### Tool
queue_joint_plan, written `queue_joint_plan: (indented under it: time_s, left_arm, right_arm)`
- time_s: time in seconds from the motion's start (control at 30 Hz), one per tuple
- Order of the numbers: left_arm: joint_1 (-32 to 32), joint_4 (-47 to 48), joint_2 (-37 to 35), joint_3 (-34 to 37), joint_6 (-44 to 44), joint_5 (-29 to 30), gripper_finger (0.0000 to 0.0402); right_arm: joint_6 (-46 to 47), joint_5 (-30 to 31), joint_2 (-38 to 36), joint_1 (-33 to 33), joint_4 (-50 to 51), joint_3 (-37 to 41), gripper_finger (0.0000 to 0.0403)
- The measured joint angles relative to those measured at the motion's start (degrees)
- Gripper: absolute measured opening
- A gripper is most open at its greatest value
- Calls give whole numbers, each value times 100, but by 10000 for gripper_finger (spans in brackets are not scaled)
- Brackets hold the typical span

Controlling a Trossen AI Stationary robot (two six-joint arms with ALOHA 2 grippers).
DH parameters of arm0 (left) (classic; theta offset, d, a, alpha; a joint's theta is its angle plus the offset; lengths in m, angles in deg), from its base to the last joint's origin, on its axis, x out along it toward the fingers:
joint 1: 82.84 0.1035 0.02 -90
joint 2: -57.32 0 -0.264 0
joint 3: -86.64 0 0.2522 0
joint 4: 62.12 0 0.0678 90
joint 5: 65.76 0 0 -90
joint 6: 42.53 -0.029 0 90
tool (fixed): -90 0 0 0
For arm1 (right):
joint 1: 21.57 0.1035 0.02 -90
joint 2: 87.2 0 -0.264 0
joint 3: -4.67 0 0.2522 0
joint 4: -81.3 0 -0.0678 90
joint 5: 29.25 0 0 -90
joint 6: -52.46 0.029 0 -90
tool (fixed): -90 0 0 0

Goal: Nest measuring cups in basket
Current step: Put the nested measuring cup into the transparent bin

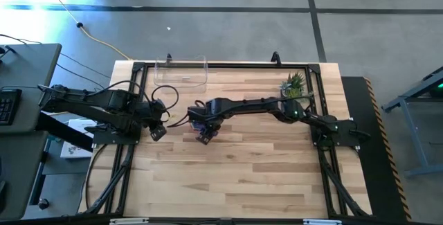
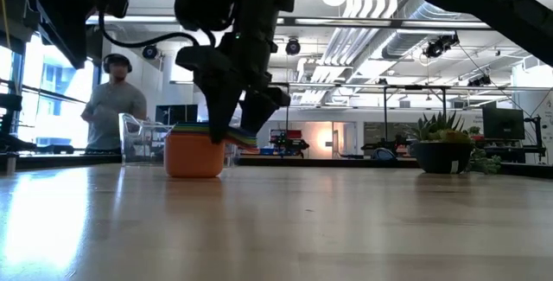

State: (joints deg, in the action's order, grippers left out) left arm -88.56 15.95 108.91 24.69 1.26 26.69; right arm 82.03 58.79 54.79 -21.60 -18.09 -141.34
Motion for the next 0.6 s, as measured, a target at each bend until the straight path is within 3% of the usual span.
queue_joint_plan:
  time_s: [0.37,0.6]
  left_arm:
    - [1,0,-1,0,-13,99,85]
    - [2,0,1,0,-13,100,85]
  right_arm:
    - [44,2,129,7,22,0,233]
    - [151,0,129,9,22,0,184]
